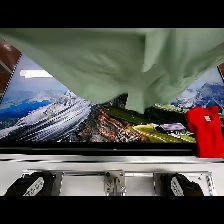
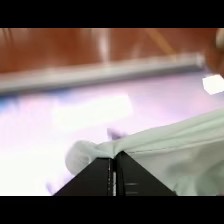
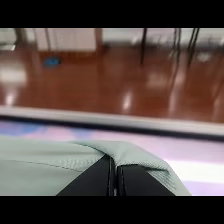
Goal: Fold the shirts.
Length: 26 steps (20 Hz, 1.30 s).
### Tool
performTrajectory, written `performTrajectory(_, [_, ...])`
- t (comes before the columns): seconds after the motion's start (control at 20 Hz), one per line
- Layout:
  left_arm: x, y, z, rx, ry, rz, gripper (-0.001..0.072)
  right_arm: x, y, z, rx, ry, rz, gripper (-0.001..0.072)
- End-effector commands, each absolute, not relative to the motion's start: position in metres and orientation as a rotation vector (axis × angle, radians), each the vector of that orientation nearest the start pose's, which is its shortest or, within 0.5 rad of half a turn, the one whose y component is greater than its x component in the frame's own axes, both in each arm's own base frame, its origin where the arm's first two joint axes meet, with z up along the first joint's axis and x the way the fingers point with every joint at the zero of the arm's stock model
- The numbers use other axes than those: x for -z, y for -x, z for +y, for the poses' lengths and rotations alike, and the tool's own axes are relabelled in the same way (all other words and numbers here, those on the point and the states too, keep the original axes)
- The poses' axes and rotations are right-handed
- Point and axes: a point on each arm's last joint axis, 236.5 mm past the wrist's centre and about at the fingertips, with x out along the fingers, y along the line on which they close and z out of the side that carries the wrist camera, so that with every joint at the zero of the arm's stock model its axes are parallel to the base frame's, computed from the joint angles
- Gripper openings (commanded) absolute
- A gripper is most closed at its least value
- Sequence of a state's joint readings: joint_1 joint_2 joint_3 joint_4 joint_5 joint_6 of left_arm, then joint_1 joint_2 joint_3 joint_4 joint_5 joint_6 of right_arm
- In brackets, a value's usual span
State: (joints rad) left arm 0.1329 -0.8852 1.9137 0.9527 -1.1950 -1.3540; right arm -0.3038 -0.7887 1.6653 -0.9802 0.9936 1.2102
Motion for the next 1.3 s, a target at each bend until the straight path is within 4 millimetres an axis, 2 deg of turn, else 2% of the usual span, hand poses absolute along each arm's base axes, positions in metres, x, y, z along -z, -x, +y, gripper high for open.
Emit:
performTrajectory(0.0, [-0.566, -0.185, -0.088, 0.369, 0.057, -0.155, 0.0034, -0.549, -0.215, 0.014, -0.028, 0.073, -0.202, 0.0048])
performTrajectory(0.1, [-0.556, -0.174, -0.08, 0.322, 0.05, -0.126, 0.0034, -0.544, -0.199, 0.009, 0.016, 0.086, -0.18, 0.0048])
performTrajectory(0.2, [-0.531, -0.183, -0.063, 0.243, 0.021, -0.035, 0.0035, -0.517, -0.2, 0.001, 0.049, 0.104, -0.062, 0.0049])
performTrajectory(0.35, [-0.474, -0.219, -0.04, 0.162, 0.003, 0.165, 0.0035, -0.446, -0.224, -0.007, 0.031, 0.07, 0.242, 0.0048])
performTrajectory(0.45, [-0.426, -0.253, -0.028, 0.136, 0.001, 0.303, 0.0035, -0.389, -0.246, -0.013, 0.004, 0.002, 0.484, 0.0048])
performTrajectory(0.5, [-0.396, -0.271, -0.023, 0.129, 0.011, 0.386, 0.0035, -0.356, -0.261, -0.018, -0.001, -0.052, 0.608, 0.0048])
performTrajectory(0.65, [-0.288, -0.327, -0.012, 0.121, 0.067, 0.661, 0.0035, -0.256, -0.313, -0.035, -0.012, -0.17, 0.888, 0.0048])
performTrajectory(0.7, [-0.254, -0.347, -0.009, 0.116, 0.089, 0.724, 0.0035, -0.222, -0.338, -0.042, -0.009, -0.207, 0.939, 0.0048])
performTrajectory(0.8, [-0.195, -0.389, -0.002, 0.098, 0.127, 0.804, 0.0035, -0.165, -0.395, -0.048, -0.024, -0.312, 0.953, 0.0048])
performTrajectory(0.9, [-0.149, -0.433, 0.002, 0.087, 0.173, 0.84, 0.0035, -0.121, -0.456, -0.052, -0.035, -0.444, 0.906, 0.0048])
performTrajectory(1.05, [-0.094, -0.488, -0.005, 0.097, 0.307, 0.845, 0.0035, -0.068, -0.524, -0.06, -0.009, -0.639, 0.819, 0.0048])
performTrajectory(1.15, [-0.062, -0.513, -0.011, 0.097, 0.402, 0.844, 0.0035, -0.04, -0.549, -0.063, 0.027, -0.685, 0.78, 0.0048])
performTrajectory(1.25, [-0.033, -0.53, -0.014, 0.084, 0.467, 0.851, 0.0035, -0.015, -0.566, -0.051, 0.036, -0.675, 0.775, 0.0049])
